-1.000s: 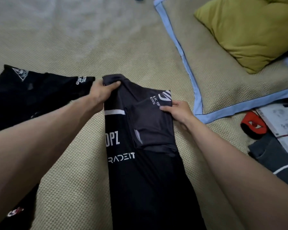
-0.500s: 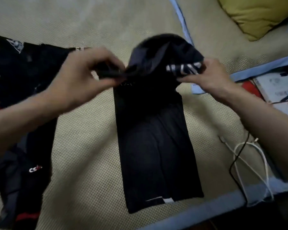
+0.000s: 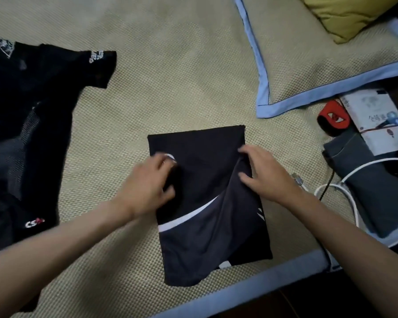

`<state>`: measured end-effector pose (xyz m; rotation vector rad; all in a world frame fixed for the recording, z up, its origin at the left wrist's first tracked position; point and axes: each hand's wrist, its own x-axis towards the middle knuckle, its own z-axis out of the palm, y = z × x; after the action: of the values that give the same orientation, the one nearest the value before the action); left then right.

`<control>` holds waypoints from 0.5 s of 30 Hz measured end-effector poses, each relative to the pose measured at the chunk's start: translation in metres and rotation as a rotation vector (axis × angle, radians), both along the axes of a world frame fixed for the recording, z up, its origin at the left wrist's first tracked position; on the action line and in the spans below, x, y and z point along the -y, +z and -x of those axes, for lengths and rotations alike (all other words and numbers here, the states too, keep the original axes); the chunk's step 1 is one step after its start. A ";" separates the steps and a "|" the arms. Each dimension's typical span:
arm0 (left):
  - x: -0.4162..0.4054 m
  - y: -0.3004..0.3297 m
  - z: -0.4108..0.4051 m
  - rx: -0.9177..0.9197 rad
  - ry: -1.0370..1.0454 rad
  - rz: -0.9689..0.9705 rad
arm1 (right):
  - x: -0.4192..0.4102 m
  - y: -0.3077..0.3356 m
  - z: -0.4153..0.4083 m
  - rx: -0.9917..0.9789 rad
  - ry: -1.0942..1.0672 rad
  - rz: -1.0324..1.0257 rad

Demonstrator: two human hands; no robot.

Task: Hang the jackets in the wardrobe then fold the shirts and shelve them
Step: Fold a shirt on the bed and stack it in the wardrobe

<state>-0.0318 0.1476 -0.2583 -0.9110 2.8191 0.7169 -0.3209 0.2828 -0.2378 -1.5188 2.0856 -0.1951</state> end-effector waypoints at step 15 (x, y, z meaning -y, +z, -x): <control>0.116 0.054 0.063 -0.125 0.180 -0.308 | 0.110 0.045 0.042 -0.029 0.072 0.044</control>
<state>-0.0946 0.0315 -0.2039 -1.1035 2.6408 1.2310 -0.3628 0.1725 -0.1929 -1.6290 2.0577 -0.1937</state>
